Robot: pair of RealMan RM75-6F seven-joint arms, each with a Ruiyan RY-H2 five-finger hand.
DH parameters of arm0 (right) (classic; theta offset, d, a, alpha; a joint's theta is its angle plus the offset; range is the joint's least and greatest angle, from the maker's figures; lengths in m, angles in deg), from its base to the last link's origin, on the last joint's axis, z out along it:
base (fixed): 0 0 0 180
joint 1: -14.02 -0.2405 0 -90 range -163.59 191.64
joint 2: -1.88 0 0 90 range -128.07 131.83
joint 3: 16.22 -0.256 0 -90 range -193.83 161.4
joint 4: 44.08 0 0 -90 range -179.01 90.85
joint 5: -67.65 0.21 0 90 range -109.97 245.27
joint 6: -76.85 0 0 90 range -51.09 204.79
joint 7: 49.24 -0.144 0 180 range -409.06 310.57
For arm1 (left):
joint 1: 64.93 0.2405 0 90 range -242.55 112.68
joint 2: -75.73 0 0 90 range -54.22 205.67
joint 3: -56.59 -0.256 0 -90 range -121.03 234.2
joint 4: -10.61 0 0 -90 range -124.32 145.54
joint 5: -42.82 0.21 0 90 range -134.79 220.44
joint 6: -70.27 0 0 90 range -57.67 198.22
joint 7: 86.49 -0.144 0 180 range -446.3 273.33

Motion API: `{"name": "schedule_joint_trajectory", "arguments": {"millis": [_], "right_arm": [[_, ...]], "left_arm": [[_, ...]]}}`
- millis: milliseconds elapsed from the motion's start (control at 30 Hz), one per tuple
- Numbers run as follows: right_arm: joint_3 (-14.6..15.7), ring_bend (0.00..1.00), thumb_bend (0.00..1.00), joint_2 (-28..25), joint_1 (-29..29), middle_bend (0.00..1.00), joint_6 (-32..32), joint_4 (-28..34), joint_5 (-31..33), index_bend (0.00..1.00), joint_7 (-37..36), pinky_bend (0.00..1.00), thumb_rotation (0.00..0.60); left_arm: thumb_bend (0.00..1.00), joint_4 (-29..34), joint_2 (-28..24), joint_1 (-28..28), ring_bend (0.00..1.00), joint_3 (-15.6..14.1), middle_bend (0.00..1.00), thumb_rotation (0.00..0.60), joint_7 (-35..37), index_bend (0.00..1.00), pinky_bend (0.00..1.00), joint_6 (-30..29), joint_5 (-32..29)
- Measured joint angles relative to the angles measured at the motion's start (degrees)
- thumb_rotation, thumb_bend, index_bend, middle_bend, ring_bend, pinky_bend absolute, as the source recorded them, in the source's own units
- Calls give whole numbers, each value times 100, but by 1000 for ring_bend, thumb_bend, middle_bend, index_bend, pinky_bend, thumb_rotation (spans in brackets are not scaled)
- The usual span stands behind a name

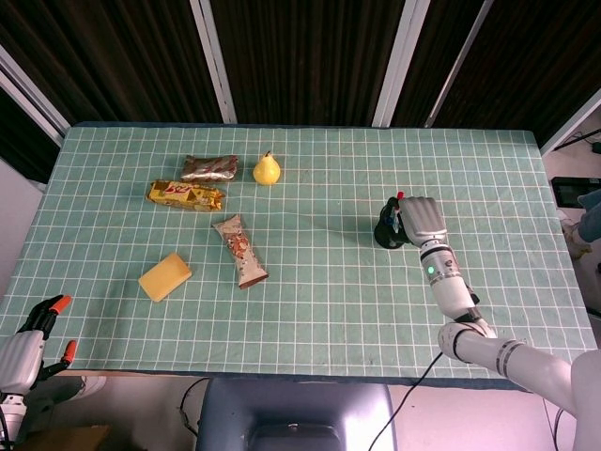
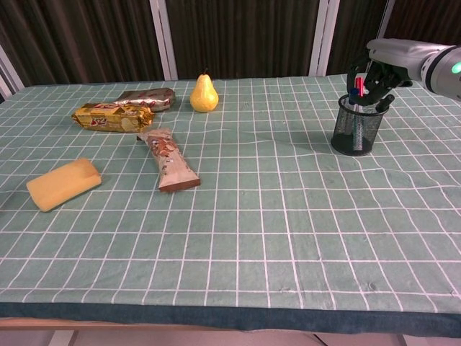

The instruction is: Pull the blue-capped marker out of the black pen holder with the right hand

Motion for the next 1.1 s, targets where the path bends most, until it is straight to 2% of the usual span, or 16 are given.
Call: {"name": "schedule_joint_trajectory", "arguments": {"millis": [433,633,900,1100], "right_arm": [[-108,1000,792,-146,106,1000,-338,295,-153,793,-184,1000,600],[-235,1000,812,-402,213,1000,-648,828,-302,802,-297,1000,600],[-415,1000,824,-847,386,1000,-1203,1909,-779,814,-496,1000,600],[-363,1000,824,-1029,466,1000,-1300,2342,-1320,815,-861,1000,600]], "left_arm": [[455,-10,12,-1,49,-5,54,600,14,118,324,20,-4],[456,-13,18,-4,49,-3,54,600,24,117,325,20,1],[455,-23,21,0,48,-4,54,600,48,117,324,17,2],[457,-46,34,12,49,-13,54,600,86,117,324,8,10]]}}
